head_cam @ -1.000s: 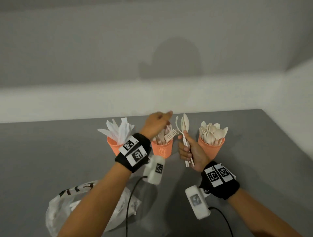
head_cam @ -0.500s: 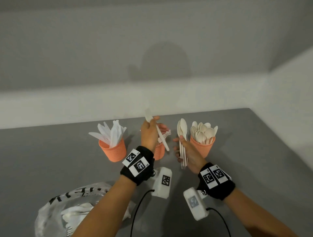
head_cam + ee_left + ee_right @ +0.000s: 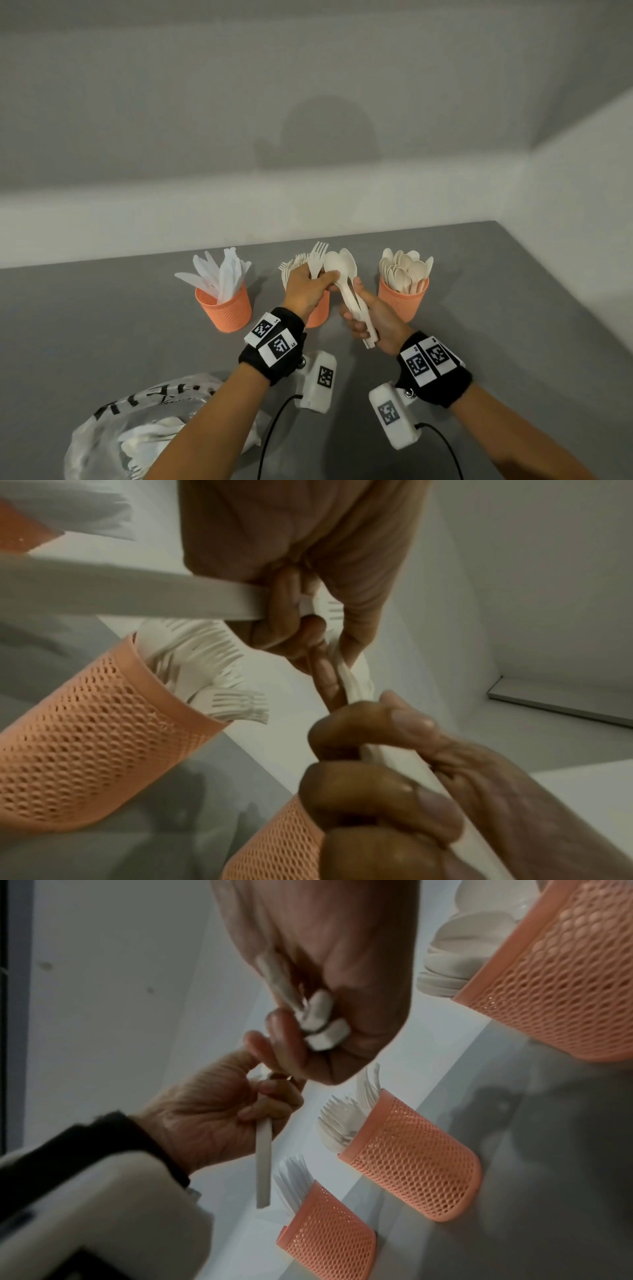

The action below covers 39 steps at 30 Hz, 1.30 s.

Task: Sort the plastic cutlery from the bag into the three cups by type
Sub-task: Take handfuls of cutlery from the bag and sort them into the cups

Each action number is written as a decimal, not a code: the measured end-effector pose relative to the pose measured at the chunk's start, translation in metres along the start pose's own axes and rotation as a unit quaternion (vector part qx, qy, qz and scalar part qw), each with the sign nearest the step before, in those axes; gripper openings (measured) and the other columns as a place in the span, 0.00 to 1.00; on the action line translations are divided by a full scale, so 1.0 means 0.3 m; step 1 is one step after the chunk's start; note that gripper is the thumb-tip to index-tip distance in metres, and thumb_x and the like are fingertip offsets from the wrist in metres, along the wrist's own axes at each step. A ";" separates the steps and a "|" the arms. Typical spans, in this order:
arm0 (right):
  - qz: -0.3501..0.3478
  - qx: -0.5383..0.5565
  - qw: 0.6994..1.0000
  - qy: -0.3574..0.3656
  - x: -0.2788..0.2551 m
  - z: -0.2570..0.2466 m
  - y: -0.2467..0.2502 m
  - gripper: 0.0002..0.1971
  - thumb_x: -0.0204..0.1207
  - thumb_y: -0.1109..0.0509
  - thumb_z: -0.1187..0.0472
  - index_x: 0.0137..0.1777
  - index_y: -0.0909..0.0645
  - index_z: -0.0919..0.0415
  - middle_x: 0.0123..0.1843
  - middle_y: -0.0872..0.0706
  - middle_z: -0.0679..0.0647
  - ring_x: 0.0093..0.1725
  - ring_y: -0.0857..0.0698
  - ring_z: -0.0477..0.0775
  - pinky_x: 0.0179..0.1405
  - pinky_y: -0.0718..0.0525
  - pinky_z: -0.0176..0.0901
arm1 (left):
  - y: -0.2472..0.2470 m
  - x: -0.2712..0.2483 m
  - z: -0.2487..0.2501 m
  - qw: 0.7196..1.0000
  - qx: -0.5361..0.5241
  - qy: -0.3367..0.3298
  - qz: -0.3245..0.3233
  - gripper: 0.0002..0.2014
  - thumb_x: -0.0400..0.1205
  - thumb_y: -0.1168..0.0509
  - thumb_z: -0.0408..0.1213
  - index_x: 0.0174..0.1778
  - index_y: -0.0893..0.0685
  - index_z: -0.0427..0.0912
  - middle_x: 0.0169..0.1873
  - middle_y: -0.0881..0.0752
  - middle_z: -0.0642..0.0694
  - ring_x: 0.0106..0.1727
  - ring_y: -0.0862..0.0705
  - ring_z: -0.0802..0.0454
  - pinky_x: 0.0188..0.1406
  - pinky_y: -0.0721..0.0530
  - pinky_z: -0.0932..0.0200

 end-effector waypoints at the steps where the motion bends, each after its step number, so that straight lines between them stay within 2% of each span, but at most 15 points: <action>1: -0.016 0.014 1.000 -0.008 -0.004 -0.001 0.002 0.24 0.85 0.57 0.43 0.56 0.21 0.52 0.23 0.24 0.49 0.16 0.33 0.40 0.12 0.34 0.29 | 0.006 0.003 -0.002 1.000 -0.002 -0.005 0.002 0.09 0.78 0.35 0.25 0.34 0.21 0.41 0.18 0.18 0.52 0.14 0.23 0.66 0.15 0.31 0.77; 6: -0.059 -0.038 0.997 -0.032 -0.021 -0.001 0.018 0.24 0.84 0.56 0.43 0.49 0.25 0.60 0.24 0.22 0.50 0.18 0.27 0.45 0.20 0.24 0.35 | 0.028 0.020 -0.018 0.999 -0.030 -0.016 -0.018 0.07 0.76 0.32 0.24 0.40 0.19 0.41 0.19 0.15 0.52 0.20 0.16 0.63 0.23 0.20 0.73; 9: -0.088 -0.065 0.993 -0.053 -0.035 -0.014 0.033 0.22 0.82 0.53 0.44 0.47 0.27 0.62 0.22 0.21 0.48 0.18 0.25 0.45 0.22 0.22 0.37 | 0.034 0.027 -0.026 0.998 -0.017 0.006 -0.062 0.04 0.78 0.34 0.26 0.40 0.19 0.38 0.18 0.16 0.51 0.16 0.20 0.64 0.16 0.27 0.74; 12: -0.108 -0.125 0.984 -0.061 -0.047 -0.020 0.063 0.24 0.83 0.50 0.45 0.60 0.23 0.65 0.25 0.16 0.51 0.23 0.16 0.51 0.27 0.16 0.41 | 0.039 0.034 -0.042 0.993 -0.013 0.046 -0.105 0.03 0.79 0.35 0.27 0.40 0.19 0.34 0.16 0.19 0.51 0.12 0.26 0.62 0.10 0.37 0.73; 14: -0.128 -0.165 0.975 -0.071 -0.050 -0.024 0.077 0.28 0.81 0.48 0.43 0.70 0.29 0.64 0.31 0.11 0.53 0.31 0.11 0.55 0.33 0.13 0.44 | 0.040 0.042 -0.049 0.989 0.021 0.059 -0.133 0.05 0.79 0.34 0.29 0.39 0.19 0.33 0.14 0.22 0.52 0.11 0.32 0.62 0.10 0.38 0.72; 17: -0.159 -0.207 0.962 -0.084 -0.048 -0.032 0.084 0.33 0.73 0.41 0.35 0.72 0.32 0.56 0.38 0.09 0.55 0.38 0.09 0.56 0.38 0.12 0.45 | 0.032 0.043 -0.051 0.983 0.038 0.076 -0.163 0.08 0.80 0.36 0.28 0.35 0.20 0.32 0.15 0.22 0.50 0.11 0.34 0.62 0.11 0.33 0.73; 19: -0.158 -0.228 0.956 -0.090 -0.044 -0.039 0.091 0.36 0.72 0.42 0.34 0.73 0.34 0.58 0.37 0.09 0.54 0.36 0.10 0.54 0.37 0.12 0.45 | 0.027 0.048 -0.054 0.981 0.045 0.086 -0.170 0.09 0.80 0.36 0.29 0.34 0.21 0.32 0.15 0.22 0.50 0.11 0.34 0.62 0.10 0.34 0.73; 22: -0.126 -0.231 0.959 -0.110 -0.034 -0.032 0.107 0.35 0.74 0.49 0.44 0.74 0.35 0.69 0.30 0.12 0.52 0.29 0.13 0.52 0.34 0.14 0.41 | 0.011 0.050 -0.061 0.981 0.041 0.088 -0.166 0.08 0.80 0.35 0.30 0.36 0.20 0.33 0.16 0.23 0.49 0.11 0.35 0.62 0.09 0.37 0.73; 24: -0.115 -0.235 0.959 -0.105 -0.031 -0.024 0.106 0.32 0.76 0.54 0.49 0.72 0.29 0.71 0.28 0.14 0.53 0.29 0.14 0.53 0.34 0.16 0.40 | -0.010 0.042 -0.053 0.984 0.026 0.087 -0.151 0.05 0.80 0.35 0.29 0.38 0.20 0.33 0.16 0.23 0.48 0.10 0.34 0.62 0.08 0.38 0.73; 26: -0.079 -0.205 0.972 -0.079 -0.028 -0.024 0.099 0.32 0.70 0.52 0.50 0.61 0.21 0.73 0.29 0.13 0.55 0.32 0.14 0.55 0.42 0.15 0.44 | -0.033 0.034 -0.042 0.990 0.020 0.072 -0.123 0.05 0.80 0.36 0.26 0.38 0.20 0.32 0.14 0.24 0.48 0.09 0.31 0.62 0.09 0.35 0.74; 29: -0.018 -0.157 0.987 0.021 -0.025 -0.049 0.088 0.18 0.64 0.45 0.58 0.47 0.18 0.62 0.36 0.12 0.58 0.39 0.14 0.57 0.56 0.17 0.53 | -0.069 0.044 -0.045 0.990 0.100 0.012 -0.102 0.08 0.79 0.35 0.28 0.34 0.20 0.35 0.10 0.23 0.53 0.11 0.28 0.64 0.15 0.32 0.77; 32: 0.043 -0.162 0.983 0.079 -0.019 -0.073 0.081 0.13 0.64 0.42 0.65 0.48 0.21 0.60 0.36 0.17 0.55 0.34 0.17 0.50 0.44 0.16 0.46 | -0.108 0.046 -0.053 0.988 0.121 -0.031 -0.090 0.11 0.78 0.33 0.29 0.28 0.21 0.41 0.15 0.21 0.53 0.19 0.24 0.63 0.26 0.26 0.70; 35: 0.162 -0.127 0.975 0.086 -0.011 -0.073 0.098 0.11 0.73 0.48 0.73 0.49 0.25 0.64 0.26 0.27 0.52 0.21 0.27 0.42 0.26 0.25 0.38 | -0.159 0.027 -0.044 0.986 0.107 -0.069 -0.109 0.05 0.80 0.34 0.35 0.39 0.19 0.38 0.29 0.18 0.48 0.29 0.21 0.58 0.34 0.23 0.67; 37: 0.215 -0.086 0.968 0.095 -0.012 -0.074 0.120 0.11 0.73 0.50 0.71 0.40 0.27 0.61 0.17 0.33 0.47 0.14 0.35 0.40 0.18 0.32 0.34 | -0.179 0.020 -0.046 0.987 0.087 -0.064 -0.119 0.10 0.83 0.40 0.43 0.51 0.22 0.38 0.33 0.20 0.48 0.25 0.24 0.64 0.26 0.26 0.72; 39: 0.239 -0.018 0.965 0.105 -0.018 -0.078 0.145 0.10 0.63 0.47 0.63 0.38 0.24 0.62 0.14 0.37 0.45 0.13 0.40 0.42 0.16 0.38 0.33 | -0.179 0.017 -0.050 0.992 0.049 -0.022 -0.117 0.10 0.86 0.48 0.46 0.53 0.28 0.44 0.31 0.24 0.49 0.17 0.30 0.65 0.16 0.34 0.72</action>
Point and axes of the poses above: each hand's wrist, its own x-axis towards the middle knuckle, its own y-axis out of the back of the hand, z = x × y, the point moved 2 cm from there along x, towards the middle knuckle
